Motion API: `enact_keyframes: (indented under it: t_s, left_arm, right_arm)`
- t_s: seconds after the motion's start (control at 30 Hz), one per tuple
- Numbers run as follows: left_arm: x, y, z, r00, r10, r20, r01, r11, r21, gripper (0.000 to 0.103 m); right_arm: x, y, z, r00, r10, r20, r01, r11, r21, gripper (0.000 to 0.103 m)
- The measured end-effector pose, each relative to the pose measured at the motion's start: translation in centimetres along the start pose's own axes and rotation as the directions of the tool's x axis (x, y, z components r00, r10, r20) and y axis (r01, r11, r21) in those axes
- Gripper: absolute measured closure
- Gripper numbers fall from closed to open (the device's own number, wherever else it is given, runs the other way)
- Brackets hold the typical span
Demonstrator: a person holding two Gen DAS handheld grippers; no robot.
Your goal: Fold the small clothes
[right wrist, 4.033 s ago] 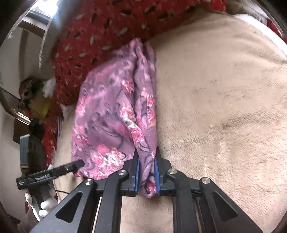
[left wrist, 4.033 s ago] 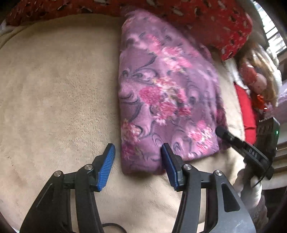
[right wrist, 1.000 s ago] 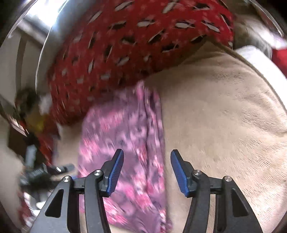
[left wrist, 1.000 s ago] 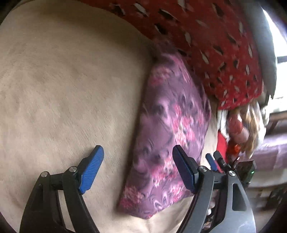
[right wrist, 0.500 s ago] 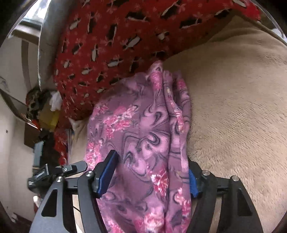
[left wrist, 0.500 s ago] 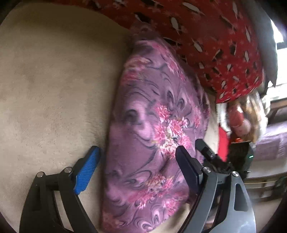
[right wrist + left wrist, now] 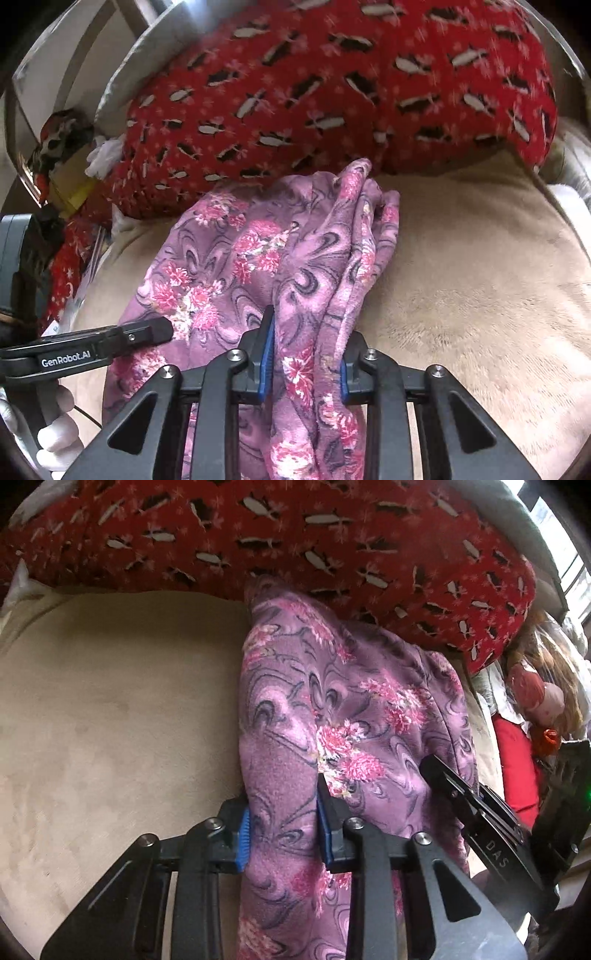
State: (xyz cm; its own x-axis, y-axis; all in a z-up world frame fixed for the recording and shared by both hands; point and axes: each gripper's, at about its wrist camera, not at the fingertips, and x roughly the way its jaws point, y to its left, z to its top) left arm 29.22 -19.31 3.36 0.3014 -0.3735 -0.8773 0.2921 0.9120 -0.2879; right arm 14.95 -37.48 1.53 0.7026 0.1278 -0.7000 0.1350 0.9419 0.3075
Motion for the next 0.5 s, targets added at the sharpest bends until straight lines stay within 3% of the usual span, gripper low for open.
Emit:
enact_keyframes:
  t_s: [0.3,0.5]
  left_arm:
    - [-6.0,1.1,-3.0,0.997,0.038,0.065,-0.040,0.999,0.019,0.077]
    - [-8.9,4.2,-7.4,0.997,0.045,0.065,-0.045,0.999,-0.015,0.076]
  right_arm:
    - [-3.9,4.3,-2.0,0.998,0.051,0.023,-0.051,0.999,-0.004,0.077]
    - [-5.4,7.5,-4.9,0.993,0.121,-0.016,-0.121,0.993,-0.007,0.077]
